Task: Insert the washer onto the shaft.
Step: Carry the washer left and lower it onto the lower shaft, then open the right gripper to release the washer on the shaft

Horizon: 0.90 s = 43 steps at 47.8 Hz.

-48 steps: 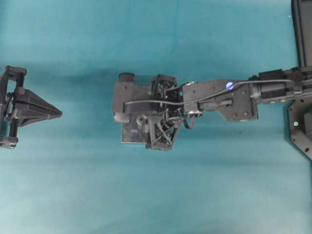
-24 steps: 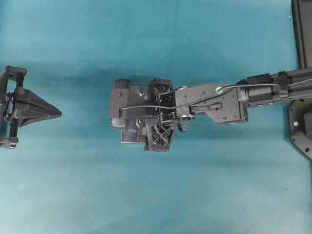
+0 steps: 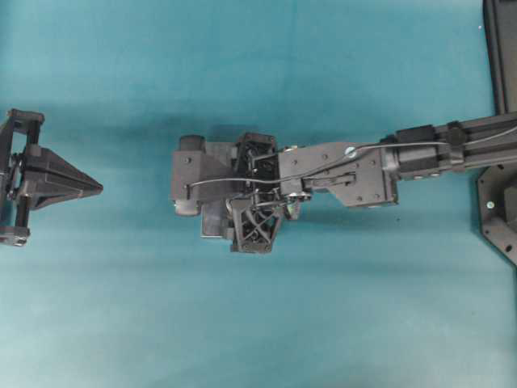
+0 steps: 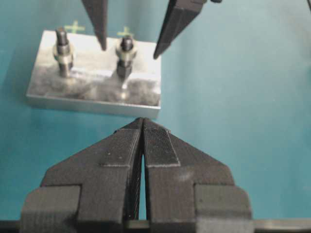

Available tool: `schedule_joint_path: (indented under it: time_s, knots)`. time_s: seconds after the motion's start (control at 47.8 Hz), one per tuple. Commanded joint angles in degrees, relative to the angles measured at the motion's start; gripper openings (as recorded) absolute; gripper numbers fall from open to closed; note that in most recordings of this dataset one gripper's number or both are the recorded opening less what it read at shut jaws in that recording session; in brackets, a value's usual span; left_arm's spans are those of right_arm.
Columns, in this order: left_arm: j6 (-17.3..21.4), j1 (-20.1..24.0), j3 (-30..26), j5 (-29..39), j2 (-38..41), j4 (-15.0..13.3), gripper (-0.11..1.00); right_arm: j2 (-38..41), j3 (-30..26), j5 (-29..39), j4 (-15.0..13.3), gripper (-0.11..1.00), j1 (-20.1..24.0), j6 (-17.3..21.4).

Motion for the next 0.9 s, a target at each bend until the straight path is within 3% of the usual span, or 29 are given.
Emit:
schedule_joint_path:
  time_s: [0.0, 0.272, 0.627, 0.878]
  knots:
    - [0.00, -0.09, -0.53, -0.44, 0.18, 0.09, 0.00, -1.14, -1.49, 0.35, 0.35, 0.79, 0.62, -0.62]
    - [0.00, -0.09, -0.53, -0.44, 0.18, 0.18, 0.00, -1.05, -1.76, 1.67, 1.67, 0.75, 2.37, -0.62]
    - [-0.09, -0.09, -0.62, -0.44, 0.00, 0.09, 0.00, 0.70, -2.29, 1.67, -1.14, 0.75, -3.96, -1.23]
    - [-0.09, -0.09, -0.70, -0.44, -0.18, 0.09, 0.00, 0.44, -4.04, 4.83, -0.18, 0.71, -0.70, -2.11]
